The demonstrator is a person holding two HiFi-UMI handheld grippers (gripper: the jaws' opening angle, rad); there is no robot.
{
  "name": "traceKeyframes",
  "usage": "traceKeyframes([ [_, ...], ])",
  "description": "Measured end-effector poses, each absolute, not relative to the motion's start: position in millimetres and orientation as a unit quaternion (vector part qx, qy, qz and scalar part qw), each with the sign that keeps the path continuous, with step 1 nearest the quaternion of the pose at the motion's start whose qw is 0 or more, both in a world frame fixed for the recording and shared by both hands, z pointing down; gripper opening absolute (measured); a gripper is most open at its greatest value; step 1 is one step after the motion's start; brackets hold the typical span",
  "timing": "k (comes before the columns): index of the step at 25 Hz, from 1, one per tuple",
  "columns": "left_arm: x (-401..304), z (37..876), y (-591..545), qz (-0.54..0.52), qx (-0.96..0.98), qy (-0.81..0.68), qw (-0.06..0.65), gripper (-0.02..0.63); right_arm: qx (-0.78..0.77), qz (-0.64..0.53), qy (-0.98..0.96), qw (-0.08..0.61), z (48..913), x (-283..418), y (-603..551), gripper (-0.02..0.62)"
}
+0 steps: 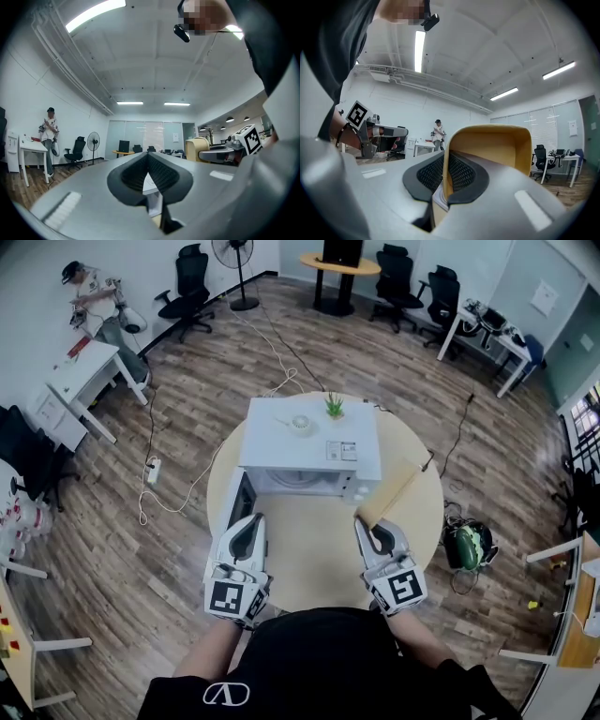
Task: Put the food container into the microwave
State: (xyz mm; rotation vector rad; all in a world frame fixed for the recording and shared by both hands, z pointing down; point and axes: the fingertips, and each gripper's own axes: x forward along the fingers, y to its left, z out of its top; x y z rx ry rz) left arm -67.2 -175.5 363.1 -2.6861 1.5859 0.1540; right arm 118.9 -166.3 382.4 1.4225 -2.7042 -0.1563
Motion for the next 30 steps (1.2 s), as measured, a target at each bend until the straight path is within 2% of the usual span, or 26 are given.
traceKeyframes([
  [20, -76, 367, -191, 0.062, -0.847, 0.528, 0.002, 0.0, 0.435, -0.077, -0.895, 0.063, 377, 111, -196, 0.012],
  [30, -87, 393, -180, 0.061, -0.838, 0.542, -0.024, 0.0, 0.328, -0.122, -0.921, 0.173, 406, 53, -194, 0.013],
])
